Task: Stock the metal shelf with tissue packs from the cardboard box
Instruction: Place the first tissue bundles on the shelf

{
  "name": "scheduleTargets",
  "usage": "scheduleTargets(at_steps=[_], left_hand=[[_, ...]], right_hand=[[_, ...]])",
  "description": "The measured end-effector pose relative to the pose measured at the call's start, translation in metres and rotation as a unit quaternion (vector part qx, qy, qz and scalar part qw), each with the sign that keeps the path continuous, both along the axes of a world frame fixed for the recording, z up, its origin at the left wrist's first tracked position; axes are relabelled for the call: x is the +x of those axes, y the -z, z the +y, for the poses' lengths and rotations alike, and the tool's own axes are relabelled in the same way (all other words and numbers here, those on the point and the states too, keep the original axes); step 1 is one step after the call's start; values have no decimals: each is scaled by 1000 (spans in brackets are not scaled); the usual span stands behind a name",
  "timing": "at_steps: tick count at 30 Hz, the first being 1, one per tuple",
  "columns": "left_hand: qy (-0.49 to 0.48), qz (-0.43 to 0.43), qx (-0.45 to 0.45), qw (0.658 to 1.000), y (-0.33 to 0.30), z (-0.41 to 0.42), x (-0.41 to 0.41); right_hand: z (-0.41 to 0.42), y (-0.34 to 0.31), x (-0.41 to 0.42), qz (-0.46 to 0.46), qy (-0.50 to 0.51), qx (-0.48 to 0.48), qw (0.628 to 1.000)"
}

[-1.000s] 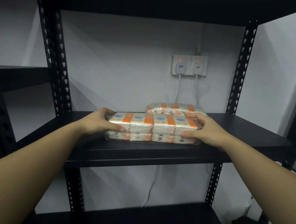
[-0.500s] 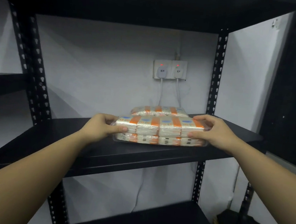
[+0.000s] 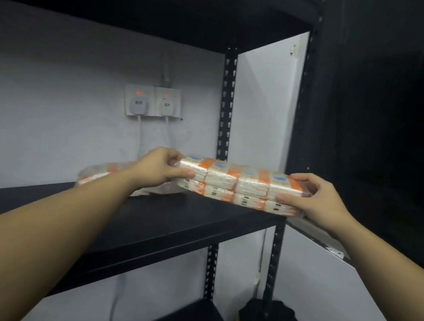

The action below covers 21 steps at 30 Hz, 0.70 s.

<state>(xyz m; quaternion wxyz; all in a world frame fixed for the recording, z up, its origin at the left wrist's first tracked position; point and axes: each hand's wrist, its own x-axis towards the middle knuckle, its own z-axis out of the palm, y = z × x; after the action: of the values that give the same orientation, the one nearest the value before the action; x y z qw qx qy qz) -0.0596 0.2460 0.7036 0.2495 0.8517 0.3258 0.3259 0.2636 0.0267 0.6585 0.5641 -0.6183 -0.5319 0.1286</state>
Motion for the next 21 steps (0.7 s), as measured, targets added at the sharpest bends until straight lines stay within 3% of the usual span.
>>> scheduleTargets(at_steps=[5,13,18,21], left_hand=[[22,83,62,994,-16,38,55],[20,189,76,979,-18,81,62],[-7,260,108,960,-6,93,61],[-47,253,121,959,2,97,62]], right_hand=[[7,0,18,-24,71,14,997],[34,11,-3,-92,150,-13,984],[40,22,-8,-133,147,-50,979],[35,23,-8,-139,116,-60,982]])
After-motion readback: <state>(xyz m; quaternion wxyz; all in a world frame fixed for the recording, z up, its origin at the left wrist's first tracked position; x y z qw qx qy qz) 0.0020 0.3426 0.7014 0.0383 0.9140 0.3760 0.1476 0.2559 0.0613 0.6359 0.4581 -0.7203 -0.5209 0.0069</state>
